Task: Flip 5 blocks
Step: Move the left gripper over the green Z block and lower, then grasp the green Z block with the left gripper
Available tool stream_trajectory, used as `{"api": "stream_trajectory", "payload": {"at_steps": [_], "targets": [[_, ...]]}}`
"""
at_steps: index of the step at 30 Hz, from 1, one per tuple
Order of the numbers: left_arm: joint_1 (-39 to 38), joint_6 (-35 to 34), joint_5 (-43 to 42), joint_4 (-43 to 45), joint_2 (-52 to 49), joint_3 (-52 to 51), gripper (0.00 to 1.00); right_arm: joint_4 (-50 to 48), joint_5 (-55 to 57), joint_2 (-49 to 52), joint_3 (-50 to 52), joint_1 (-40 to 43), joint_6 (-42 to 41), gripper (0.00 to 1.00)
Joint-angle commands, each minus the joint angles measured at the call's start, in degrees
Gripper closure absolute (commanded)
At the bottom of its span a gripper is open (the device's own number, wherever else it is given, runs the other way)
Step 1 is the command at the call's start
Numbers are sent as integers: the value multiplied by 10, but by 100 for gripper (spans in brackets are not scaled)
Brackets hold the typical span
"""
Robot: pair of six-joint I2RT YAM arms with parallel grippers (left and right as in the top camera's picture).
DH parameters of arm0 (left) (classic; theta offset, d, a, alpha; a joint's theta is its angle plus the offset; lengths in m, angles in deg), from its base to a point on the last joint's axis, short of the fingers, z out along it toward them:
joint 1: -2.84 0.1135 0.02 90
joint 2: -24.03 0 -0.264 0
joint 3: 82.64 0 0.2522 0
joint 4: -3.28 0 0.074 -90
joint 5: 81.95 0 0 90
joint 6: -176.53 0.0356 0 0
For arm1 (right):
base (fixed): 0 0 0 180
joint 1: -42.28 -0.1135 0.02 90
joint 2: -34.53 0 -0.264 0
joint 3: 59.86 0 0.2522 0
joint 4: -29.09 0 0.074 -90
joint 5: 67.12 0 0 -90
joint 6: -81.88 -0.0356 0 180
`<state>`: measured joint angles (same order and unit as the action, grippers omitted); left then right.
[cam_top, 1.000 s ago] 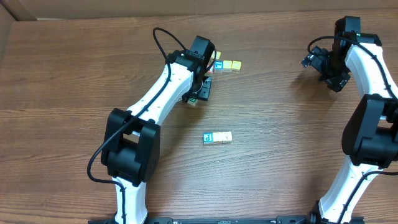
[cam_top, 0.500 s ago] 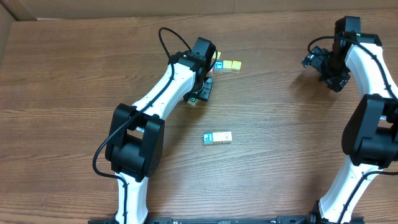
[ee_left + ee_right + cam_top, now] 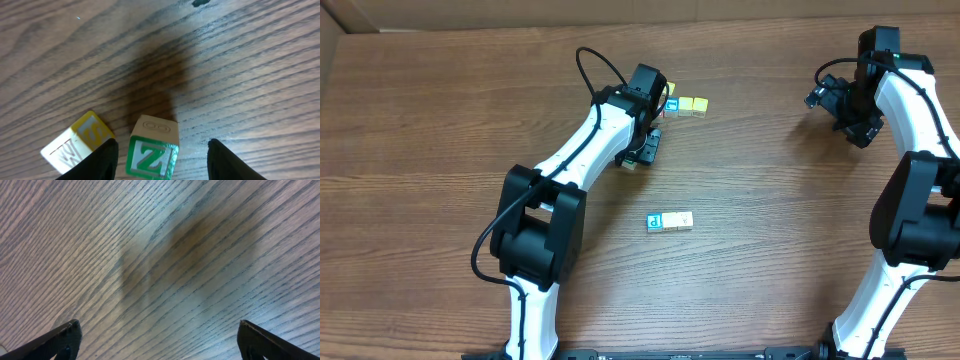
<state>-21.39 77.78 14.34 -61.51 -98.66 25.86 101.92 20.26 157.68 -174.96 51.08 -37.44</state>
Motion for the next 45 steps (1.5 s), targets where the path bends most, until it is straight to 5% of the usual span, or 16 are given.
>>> {"api": "stream_trajectory", "payload": {"at_steps": [1,22,45], "targets": [[6,11,8,1,-29,-5,50,-3,0,-17,-10,0,3,0],[13,15,16,-73,-35,75,50,-3,0,-17,-10,0,2,0],[18,47,-19,-55,-36,44,59,-3,0,-17,-10,0,2,0]]}}
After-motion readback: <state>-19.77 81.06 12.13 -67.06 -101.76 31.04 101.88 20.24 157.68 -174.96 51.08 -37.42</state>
